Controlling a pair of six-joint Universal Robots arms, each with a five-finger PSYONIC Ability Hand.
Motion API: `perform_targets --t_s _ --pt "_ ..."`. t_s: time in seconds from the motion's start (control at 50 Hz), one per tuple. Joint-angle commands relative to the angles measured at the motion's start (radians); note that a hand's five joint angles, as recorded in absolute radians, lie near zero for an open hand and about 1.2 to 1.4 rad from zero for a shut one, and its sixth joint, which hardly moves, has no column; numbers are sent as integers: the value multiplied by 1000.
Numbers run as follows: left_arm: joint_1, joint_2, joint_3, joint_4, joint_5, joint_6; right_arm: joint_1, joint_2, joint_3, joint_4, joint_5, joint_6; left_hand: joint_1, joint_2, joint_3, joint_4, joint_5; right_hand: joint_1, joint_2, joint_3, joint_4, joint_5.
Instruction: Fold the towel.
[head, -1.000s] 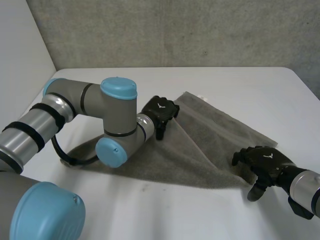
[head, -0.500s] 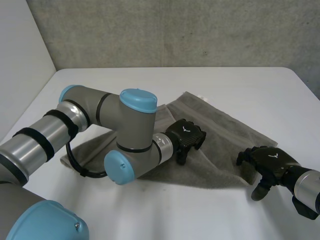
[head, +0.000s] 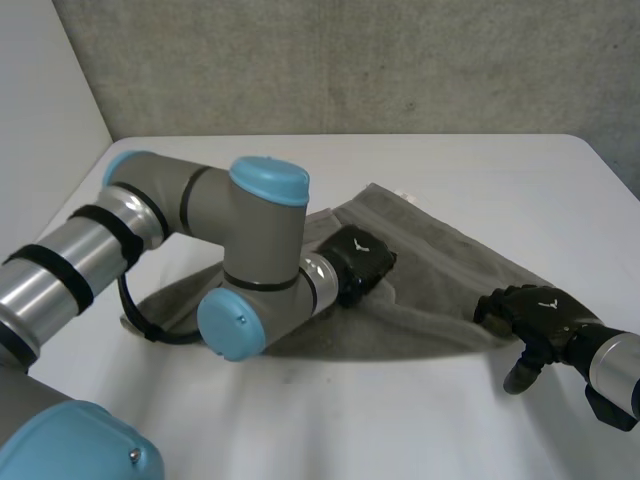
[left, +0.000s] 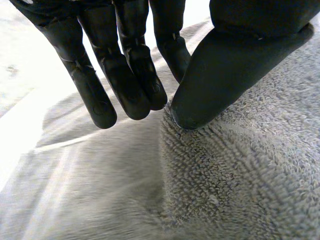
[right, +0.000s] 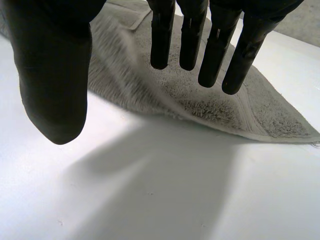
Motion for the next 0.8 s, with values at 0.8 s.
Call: perform_targets --t_s 0.8 --pt "47 644 -617 112 -299 -81 170 158 -277 6 47 235 213 181 182 181 200 27 20 32 38 68"
